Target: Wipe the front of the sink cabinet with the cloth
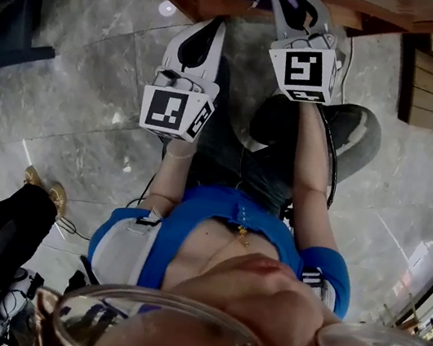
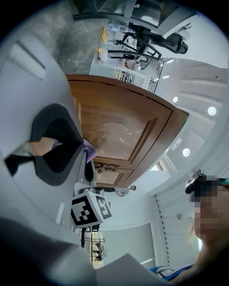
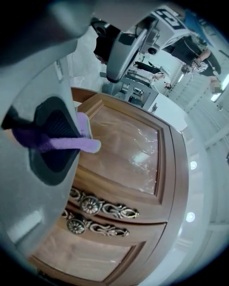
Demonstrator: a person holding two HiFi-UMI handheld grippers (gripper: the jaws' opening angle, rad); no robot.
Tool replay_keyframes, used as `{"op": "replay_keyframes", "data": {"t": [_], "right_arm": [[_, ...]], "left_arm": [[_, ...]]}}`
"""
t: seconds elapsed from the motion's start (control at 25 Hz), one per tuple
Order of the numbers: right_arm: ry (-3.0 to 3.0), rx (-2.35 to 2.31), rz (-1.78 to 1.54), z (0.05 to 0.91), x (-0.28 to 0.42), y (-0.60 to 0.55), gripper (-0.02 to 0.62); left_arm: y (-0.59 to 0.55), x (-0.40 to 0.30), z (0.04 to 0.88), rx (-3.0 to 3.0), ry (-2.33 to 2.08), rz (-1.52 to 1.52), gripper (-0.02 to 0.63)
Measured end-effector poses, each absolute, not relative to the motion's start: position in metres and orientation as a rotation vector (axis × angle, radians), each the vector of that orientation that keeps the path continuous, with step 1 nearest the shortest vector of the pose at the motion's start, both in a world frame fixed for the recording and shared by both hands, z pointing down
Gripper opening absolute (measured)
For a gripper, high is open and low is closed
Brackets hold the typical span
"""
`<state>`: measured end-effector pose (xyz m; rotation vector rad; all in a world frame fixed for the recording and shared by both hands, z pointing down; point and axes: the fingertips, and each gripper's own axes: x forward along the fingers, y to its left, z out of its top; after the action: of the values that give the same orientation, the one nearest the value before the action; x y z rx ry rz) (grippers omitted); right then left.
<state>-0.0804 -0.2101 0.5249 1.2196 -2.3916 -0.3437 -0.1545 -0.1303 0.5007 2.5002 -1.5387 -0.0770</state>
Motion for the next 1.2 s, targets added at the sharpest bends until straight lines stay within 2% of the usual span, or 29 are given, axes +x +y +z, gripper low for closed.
{"op": "replay_keyframes", "data": {"t": [0.2, 0.4, 0.72, 0.88, 1.04, 1.2], "right_arm": [[-2.222, 1.251, -0.411, 0.526, -0.048, -0.216, 0.054], [-2.124, 1.241, -0.42, 0.529, -0.048, -0.219, 0.054], [-2.139, 1.217, -0.302, 0.533, -0.049, -0.22, 0.054], [-2.355, 1.177, -0.13, 0.529, -0.041, -0.218, 0.054], [-2.61, 1.072, -0.128, 0.468, -0.02, -0.195, 0.054], [-2.687, 1.075, -0.321, 0.377, 0.018, -0.183, 0.054]], "left_arm": [[-0.134, -0.147, 0.505, 2.501, -1.486, -0.099, 0.002], [-0.138, -0.156, 0.503, 2.495, -1.448, -0.129, 0.002], [-0.131, -0.183, 0.485, 2.456, -1.626, 0.019, 0.002], [-0.134, -0.163, 0.504, 2.443, -1.701, 0.088, 0.002], [-0.135, -0.128, 0.48, 2.467, -1.787, 0.138, 0.002], [-0.141, -0.094, 0.398, 2.535, -1.922, 0.098, 0.002]]}}
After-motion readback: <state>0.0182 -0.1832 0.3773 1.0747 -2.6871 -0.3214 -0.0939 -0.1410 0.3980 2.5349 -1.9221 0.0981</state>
